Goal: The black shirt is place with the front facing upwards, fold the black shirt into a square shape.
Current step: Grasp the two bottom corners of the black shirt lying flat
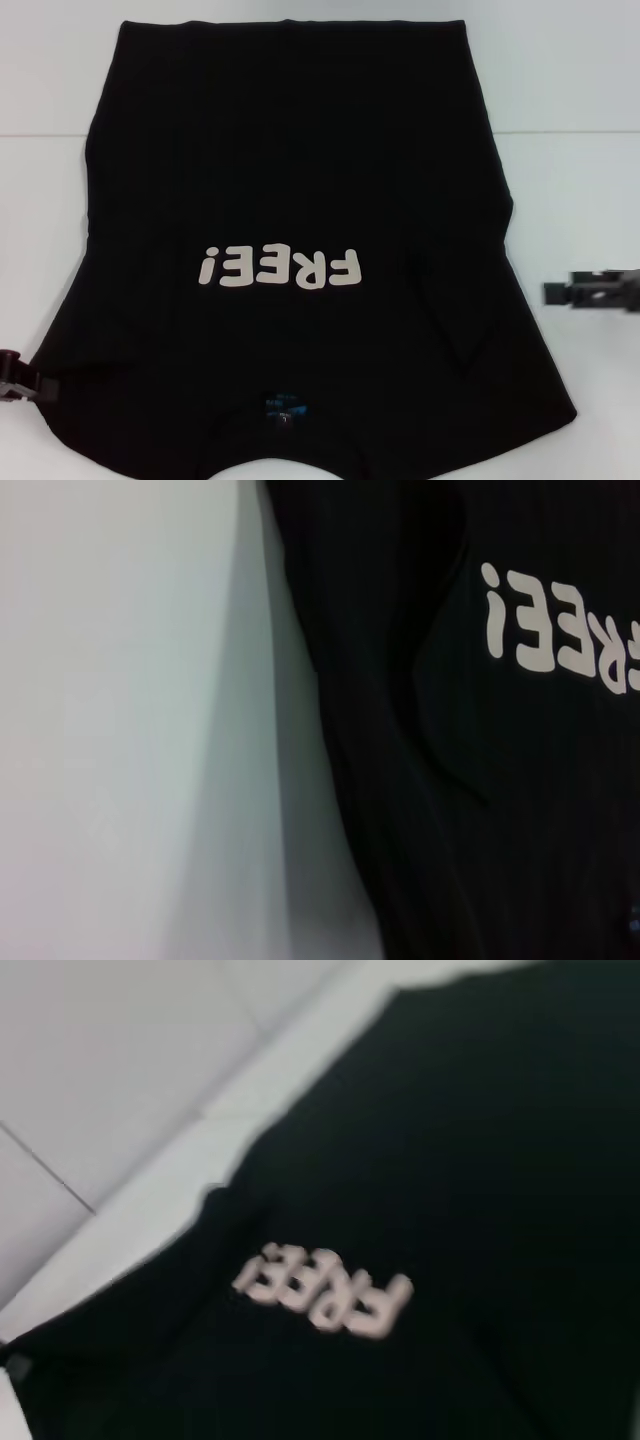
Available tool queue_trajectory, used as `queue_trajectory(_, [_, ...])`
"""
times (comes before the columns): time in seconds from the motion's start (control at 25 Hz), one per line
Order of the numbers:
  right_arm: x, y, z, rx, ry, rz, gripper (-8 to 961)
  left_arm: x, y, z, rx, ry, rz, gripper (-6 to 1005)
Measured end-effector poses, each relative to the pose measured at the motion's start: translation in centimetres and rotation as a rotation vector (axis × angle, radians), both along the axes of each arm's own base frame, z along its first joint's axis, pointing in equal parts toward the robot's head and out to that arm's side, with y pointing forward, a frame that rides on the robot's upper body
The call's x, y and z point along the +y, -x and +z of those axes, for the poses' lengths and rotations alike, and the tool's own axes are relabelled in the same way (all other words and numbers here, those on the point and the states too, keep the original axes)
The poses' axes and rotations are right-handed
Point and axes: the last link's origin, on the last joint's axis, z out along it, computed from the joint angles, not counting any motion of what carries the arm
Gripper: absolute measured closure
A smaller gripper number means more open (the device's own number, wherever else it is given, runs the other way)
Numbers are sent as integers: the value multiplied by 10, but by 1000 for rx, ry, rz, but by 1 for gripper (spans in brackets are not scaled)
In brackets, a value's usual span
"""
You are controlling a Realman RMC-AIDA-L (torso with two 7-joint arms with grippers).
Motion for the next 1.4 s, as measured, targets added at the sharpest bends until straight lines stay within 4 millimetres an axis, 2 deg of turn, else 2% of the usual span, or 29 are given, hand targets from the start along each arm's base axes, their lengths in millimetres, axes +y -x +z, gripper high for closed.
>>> queue_trajectory(0.12, [10,1,25,-40,110,-208,48,0,0,2,0,0,-12,951])
queue_trajectory(0.28, [10,5,32,-109,236,-388,54,-1,-1,2,-5,10,-28,950])
queue_trajectory(0.48, [7,5,24,-184,320,-447,56,-1,-2,2,-5,13,-33,950])
queue_trajectory(0.88, [1,-6,-2,-176,351,-458,57,-1,-4,-3,-11,23,-37,950])
queue_trajectory(1.4, [1,-3,-23,-196,361,-439,56,-1,-4,-3,-14,25,-36,951])
